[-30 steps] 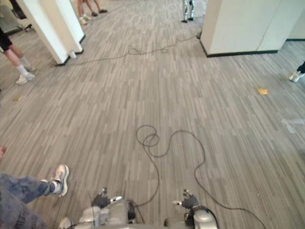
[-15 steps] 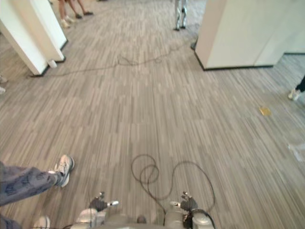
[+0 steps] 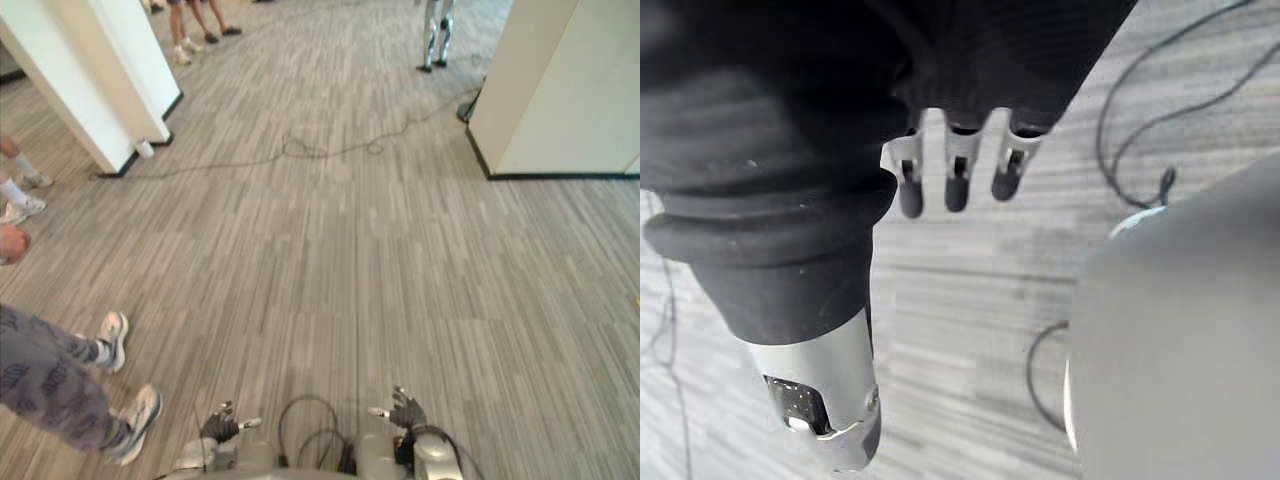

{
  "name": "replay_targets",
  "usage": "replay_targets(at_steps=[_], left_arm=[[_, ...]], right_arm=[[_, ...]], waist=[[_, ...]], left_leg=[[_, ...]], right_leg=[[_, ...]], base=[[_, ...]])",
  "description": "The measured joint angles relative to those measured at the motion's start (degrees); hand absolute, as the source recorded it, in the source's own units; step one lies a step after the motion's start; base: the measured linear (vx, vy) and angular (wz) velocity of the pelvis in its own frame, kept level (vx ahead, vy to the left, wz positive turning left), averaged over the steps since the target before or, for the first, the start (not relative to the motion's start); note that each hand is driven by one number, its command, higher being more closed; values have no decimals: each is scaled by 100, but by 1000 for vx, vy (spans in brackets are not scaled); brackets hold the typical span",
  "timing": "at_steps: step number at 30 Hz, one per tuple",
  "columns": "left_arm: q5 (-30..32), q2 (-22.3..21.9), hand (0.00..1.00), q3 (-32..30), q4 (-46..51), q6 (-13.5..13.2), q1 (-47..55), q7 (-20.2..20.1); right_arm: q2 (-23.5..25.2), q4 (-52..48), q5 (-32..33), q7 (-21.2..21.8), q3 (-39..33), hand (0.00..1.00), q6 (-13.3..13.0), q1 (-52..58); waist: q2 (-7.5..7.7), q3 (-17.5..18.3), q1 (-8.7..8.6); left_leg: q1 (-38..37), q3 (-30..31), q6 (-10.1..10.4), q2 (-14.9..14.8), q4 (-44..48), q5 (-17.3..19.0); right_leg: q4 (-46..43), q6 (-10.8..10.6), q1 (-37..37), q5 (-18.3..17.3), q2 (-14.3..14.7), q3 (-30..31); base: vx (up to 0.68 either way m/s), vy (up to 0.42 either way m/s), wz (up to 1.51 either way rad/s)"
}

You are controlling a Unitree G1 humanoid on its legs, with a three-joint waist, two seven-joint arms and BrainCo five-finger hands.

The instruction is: Organize washtable

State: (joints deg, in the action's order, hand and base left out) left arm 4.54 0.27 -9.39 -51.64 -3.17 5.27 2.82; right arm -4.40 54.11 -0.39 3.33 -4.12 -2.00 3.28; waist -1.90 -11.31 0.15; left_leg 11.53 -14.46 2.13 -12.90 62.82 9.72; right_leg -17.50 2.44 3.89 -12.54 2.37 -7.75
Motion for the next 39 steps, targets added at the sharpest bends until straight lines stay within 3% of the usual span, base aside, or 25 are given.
replay_targets(at_steps=[3, 5, 6, 8, 9, 10, 11, 12, 13, 14, 16, 19, 20, 21, 23, 24, 25, 27, 28, 30, 31, 33, 36, 38, 39], left_arm=[[-168, 62, 0, -3, 67, -116, -41, 8], [-190, 22, 0, 69, 57, -135, -18, 50], [-264, 22, 0, 108, 55, -173, -47, 59], [-272, 73, 0, 99, 27, -171, -81, 57], [-228, 158, 0, 104, -87, -161, -81, 51], [-226, 306, 0, 148, -131, -163, -110, 51], [-222, 495, 0, 265, -247, -142, -189, 51], [-223, 564, 0, 298, -318, -87, -242, 54], [-224, 554, 0, 324, -435, -6, -272, 71], [-221, 563, 0, 497, -494, 15, -262, 98], [-221, 543, 0, 648, -520, 41, -268, 99], [-212, 394, 0, 726, -523, 53, -269, 91], [-200, 330, 0, 731, -524, 50, -301, 86], [-160, 262, 0, 736, -557, 47, -363, 85], [-161, 156, 0, 717, -640, 47, -396, 80], [-140, 14, 0, 657, -631, 39, -408, 57], [-134, -9, 0, 645, -624, 40, -414, 47], [-96, -104, 0, 454, -531, 49, -407, 17], [-101, -201, 0, 182, -315, 53, -307, -15], [-100, -185, 0, 74, -48, 49, -241, -9], [-100, -116, 0, 77, 57, 35, -207, -7], [-109, -27, 0, 80, 184, -6, -188, -7], [-116, 78, 0, 78, 187, -44, -161, 1], [-188, 59, 0, 96, 149, -67, -30, 45], [-254, 53, 0, 121, 153, -129, -8, 82]], right_arm=[[71, 153, 9, -67, -47, 0, 12, -33], [23, 292, 6, -74, -58, 0, -5, -17], [-69, 360, 5, -73, -37, 0, 5, -7], [20, 358, 3, -83, -80, 0, 7, 73], [62, 359, 1, -72, -115, 0, -12, 125], [183, 394, -11, -64, -174, 0, -29, 146], [255, 436, -13, -53, -172, 0, -33, 60], [254, 526, -25, -38, -160, 0, -39, -14], [209, 539, -25, 4, -149, 0, -35, -57], [158, 518, -27, 40, -91, 0, -73, -54], [109, 439, -22, 46, -2, 0, -167, -80], [117, 99, -7, 65, -43, 0, -208, -63], [129, 39, -10, 65, -63, 0, -211, -65], [126, 53, -3, 61, -228, 0, -195, -66], [104, 62, -8, 44, -277, 0, -173, -68], [59, 19, -14, 47, -284, 0, -163, -97], [42, -21, -13, 47, -284, 0, -150, -96], [11, -181, -18, 36, -269, 0, -106, -78], [13, -298, -14, 27, -180, 0, -48, -56], [83, -260, -13, 8, -101, 0, 27, -23], [112, -215, -5, -1, 8, 0, 42, 20], [158, -96, -3, -61, 3, 0, 51, 29], [159, 127, 3, -85, -56, 0, 76, -46], [74, 165, -10, -80, -44, 0, 55, -10], [3, 286, -8, -90, -60, 0, 34, 20]], waist=[[136, -42, 91], [6, 3, 129], [-27, 23, 237], [97, 161, 262], [303, 290, 179], [632, 377, 171], [897, 307, 40], [891, 225, -5], [905, 224, -7], [730, 135, 3], [625, 101, -44], [521, 66, -210], [525, 71, -265], [508, 73, -286], [476, 82, -323], [374, 77, -297], [340, 55, -305], [139, -44, -399], [24, -83, -366], [-17, -90, -217], [135, -110, -138], [211, -97, -44], [245, -136, 91], [43, -72, 95], [-59, -8, 136]], left_leg=[[502, -41, 86, 430, -2906, 74], [529, 263, 471, 611, -4917, -302], [693, 347, 435, 578, -5151, -320], [802, 358, -109, 748, -4731, -996], [826, 340, -286, 914, -4527, -1107], [549, 257, -539, 1294, -4371, -859], [235, 262, -678, 1588, -4320, -539], [-38, 309, -743, 1692, -4267, -360], [-483, 351, -763, 1711, -4284, -105], [-1038, 401, -796, 1696, -4508, 76], [-1670, 473, -826, 1629, -4852, 280], [-2390, 691, -710, 1385, -5218, 651], [-2593, 796, -584, 1338, -5348, 765], [-2860, 979, -495, 1321, -5493, 911], [-3028, 1136, -462, 1247, -5478, 932], [-3038, 1217, -328, 1085, -5070, 853], [-2925, 1208, -282, 1078, -4649, 824], [-2147, 1210, 336, 766, -2446, 321], [-1329, 1110, 596, 305, -451, -13], [-788, 817, 541, -44, 585, 23], [-389, 585, 505, -104, 691, 44], [153, 204, 412, -90, 77, 133], [505, -76, 220, 414, -2656, 186], [602, 248, 374, 596, -4862, -349], [866, 435, -66, 571, -4804, -698]], right_leg=[[777, -219, 963, -2, -255, 183], [1111, -302, 1295, -54, -247, 408], [1194, -451, 1506, -302, -270, 550], [952, -529, 1600, -604, -482, 759], [194, -515, 1284, -631, -682, 826], [-1818, -560, 567, -418, -1013, 1108], [-3160, -885, 93, 493, -1202, 1237], [-3987, -952, -212, 734, -1272, 1253], [-4656, -713, -563, 369, -1271, 1169], [-4802, -482, -830, 0, -1224, 910], [-4551, -259, -1225, -350, -1030, 663], [-2983, -283, -2136, -488, -593, 202], [-1657, -400, -2293, -162, -520, 144], [-477, -561, -2369, 809, -459, 147], [-565, -453, -2301, 1316, -412, 274], [-1108, -115, -2308, 861, -388, 111], [-1267, -1, -2247, 691, -393, 44], [-1277, 144, -1712, 250, -296, -154], [-1094, 264, -1174, -8, -57, -180], [-769, 410, -532, -151, 97, -75], [-385, 429, -39, -188, 82, 31], [182, 409, 582, -181, -1, 261], [667, 183, 1309, -276, -311, 674], [934, 77, 1655, -321, -253, 959], [971, -69, 1904, -516, -190, 1137]], base=[[571, 105, -32], [540, 229, -59], [645, 360, -79], [663, 417, -49], [794, 473, -22], [952, 475, 16], [816, 362, 33], [785, 303, 38], [743, 268, 10], [619, 225, -6], [531, 129, 1], [630, 55, 30], [776, -5, 63], [810, -21, 71], [752, -51, 65], [606, -59, 53], [880, -114, 51], [727, -100, 28], [700, -73, -6], [644, -56, -30], [564, -39, -43], [556, 5, -54], [583, 133, -73], [609, 293, -74], [707, 453, -77]])
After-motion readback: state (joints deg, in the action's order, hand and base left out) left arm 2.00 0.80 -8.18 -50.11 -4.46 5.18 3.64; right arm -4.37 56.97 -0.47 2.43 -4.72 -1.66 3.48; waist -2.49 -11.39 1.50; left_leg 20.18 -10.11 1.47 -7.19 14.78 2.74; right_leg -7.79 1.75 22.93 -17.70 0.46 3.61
